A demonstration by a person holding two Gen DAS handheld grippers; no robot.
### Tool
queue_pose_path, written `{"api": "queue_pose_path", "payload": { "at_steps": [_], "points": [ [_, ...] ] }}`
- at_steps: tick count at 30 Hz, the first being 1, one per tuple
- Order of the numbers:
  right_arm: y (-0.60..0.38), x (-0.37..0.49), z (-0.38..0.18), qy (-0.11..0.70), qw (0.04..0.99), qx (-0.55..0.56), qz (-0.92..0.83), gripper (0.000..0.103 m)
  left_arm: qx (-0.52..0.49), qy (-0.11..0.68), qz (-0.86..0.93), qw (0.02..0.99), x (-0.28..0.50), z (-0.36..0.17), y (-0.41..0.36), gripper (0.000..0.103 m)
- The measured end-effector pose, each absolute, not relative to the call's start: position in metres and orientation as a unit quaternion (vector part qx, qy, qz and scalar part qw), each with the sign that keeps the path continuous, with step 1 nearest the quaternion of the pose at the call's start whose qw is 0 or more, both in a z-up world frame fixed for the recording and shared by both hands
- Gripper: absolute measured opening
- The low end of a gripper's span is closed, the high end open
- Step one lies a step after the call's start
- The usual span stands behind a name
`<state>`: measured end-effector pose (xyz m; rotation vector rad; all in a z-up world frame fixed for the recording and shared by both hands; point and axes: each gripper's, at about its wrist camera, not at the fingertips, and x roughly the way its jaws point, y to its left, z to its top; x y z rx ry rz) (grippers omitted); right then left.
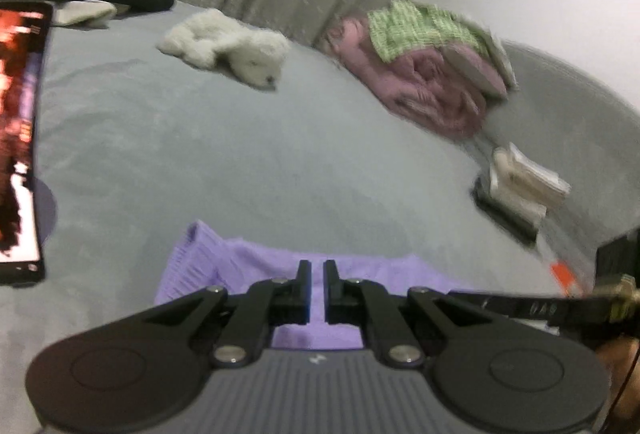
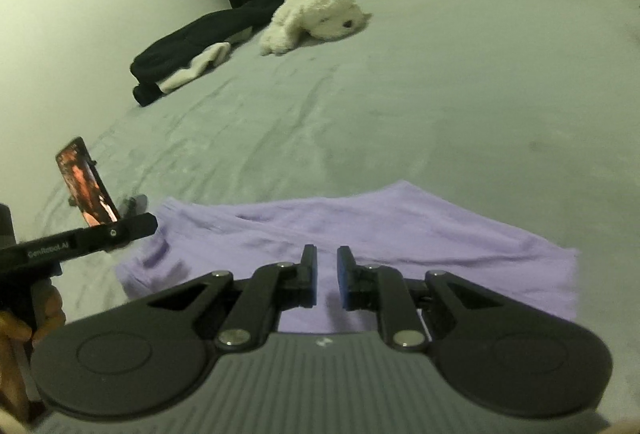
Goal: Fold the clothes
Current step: 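Open both grippers and release the folded lavender shirt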
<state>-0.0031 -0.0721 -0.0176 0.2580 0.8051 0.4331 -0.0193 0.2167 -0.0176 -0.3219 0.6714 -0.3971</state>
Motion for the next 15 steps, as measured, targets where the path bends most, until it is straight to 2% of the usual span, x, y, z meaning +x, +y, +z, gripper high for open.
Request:
{"api": "queue_pose_path", "payload": {
  "at_steps": [5,13,14,15],
  "points": [
    [-0.095,-0.002,-0.033,0.388,0.894,0.113,0.194,0.017,-0.126,0.362,-0.153,0.911,-0.015,-0.035,0.217,0.008],
    [-0.148,0.016,-0.041,0.36,0.905,0.153,0.166,0.016,-0.187,0.351,-0.082,0.914,-0.016,-0.039,0.256,0.006],
    [-0.153,0.018,-0.038,0.352,0.911,0.149,0.153,0.017,-0.185,0.345,-0.072,0.917,-0.018,-0.036,0.256,0.008],
    [-0.161,0.02,-0.037,0.347,0.914,0.157,0.142,0.017,-0.178,0.338,-0.054,0.923,-0.02,-0.032,0.254,0.02]
  ]
}}
